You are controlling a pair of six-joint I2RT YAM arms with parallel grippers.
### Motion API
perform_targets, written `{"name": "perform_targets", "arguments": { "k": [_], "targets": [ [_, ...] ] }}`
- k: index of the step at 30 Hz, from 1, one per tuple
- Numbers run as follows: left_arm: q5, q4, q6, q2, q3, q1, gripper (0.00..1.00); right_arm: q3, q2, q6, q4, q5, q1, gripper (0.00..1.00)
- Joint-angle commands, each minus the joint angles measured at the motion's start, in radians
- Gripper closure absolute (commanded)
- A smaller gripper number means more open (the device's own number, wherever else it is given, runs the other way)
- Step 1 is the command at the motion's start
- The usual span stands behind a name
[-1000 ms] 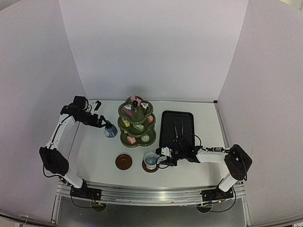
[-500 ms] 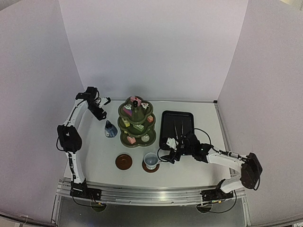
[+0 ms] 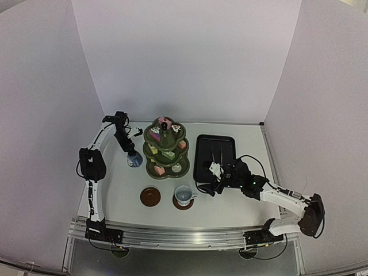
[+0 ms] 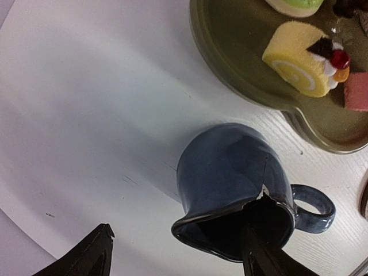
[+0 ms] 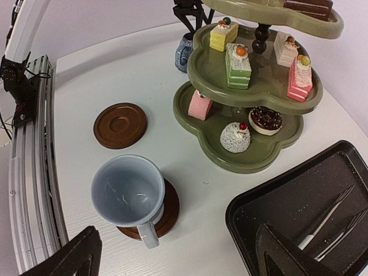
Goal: Serve the afternoon tea
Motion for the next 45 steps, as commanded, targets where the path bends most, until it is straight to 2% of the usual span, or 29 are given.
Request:
{"name": "perform_targets", "arguments": {
  "k": [1, 7, 10, 14, 17, 23, 26, 30, 36, 45],
  "targets": [
    [-0.058, 0.006, 0.002, 0.029, 0.002, -0.013, 0.28, 0.039, -0.004, 0.011, -0.021, 0.0, -0.002, 0.1],
    [-0.106, 0.029, -0.015, 0.082, 0.027, -0.019, 0.36, 0.048, -0.014, -0.003, -0.042, 0.012, -0.003, 0.1],
    [-0.105, 0.036, -0.034, 0.088, 0.031, -0.029, 0.44, 0.049, -0.015, 0.005, -0.044, 0.012, -0.002, 0.1],
    [-0.102, 0.027, -0.06, 0.088, 0.017, -0.039, 0.59, 0.049, -0.017, 0.015, -0.048, 0.016, -0.002, 0.1],
    [-0.113, 0.027, -0.089, 0.076, -0.01, -0.037, 0.75, 0.049, -0.024, 0.018, -0.05, 0.02, -0.002, 0.1],
    [-0.115, 0.041, -0.162, 0.006, -0.082, -0.026, 0.91, 0.06, -0.031, 0.026, -0.055, 0.022, -0.003, 0.1],
    [-0.096, 0.024, -0.214, -0.033, -0.109, -0.016, 0.92, 0.069, -0.034, 0.029, -0.055, 0.02, -0.002, 0.1],
    [-0.073, 0.052, -0.233, -0.086, -0.182, -0.015, 0.88, 0.078, -0.032, 0.019, -0.055, 0.014, 0.0, 0.1],
    [-0.099, 0.036, -0.298, -0.118, -0.198, -0.015, 0.89, 0.096, -0.027, 0.019, -0.056, 0.002, 0.002, 0.1],
    [-0.132, -0.001, -0.481, -0.264, -0.321, -0.016, 0.89, 0.135, 0.022, 0.02, -0.055, 0.025, 0.057, 0.1]
  ]
}}
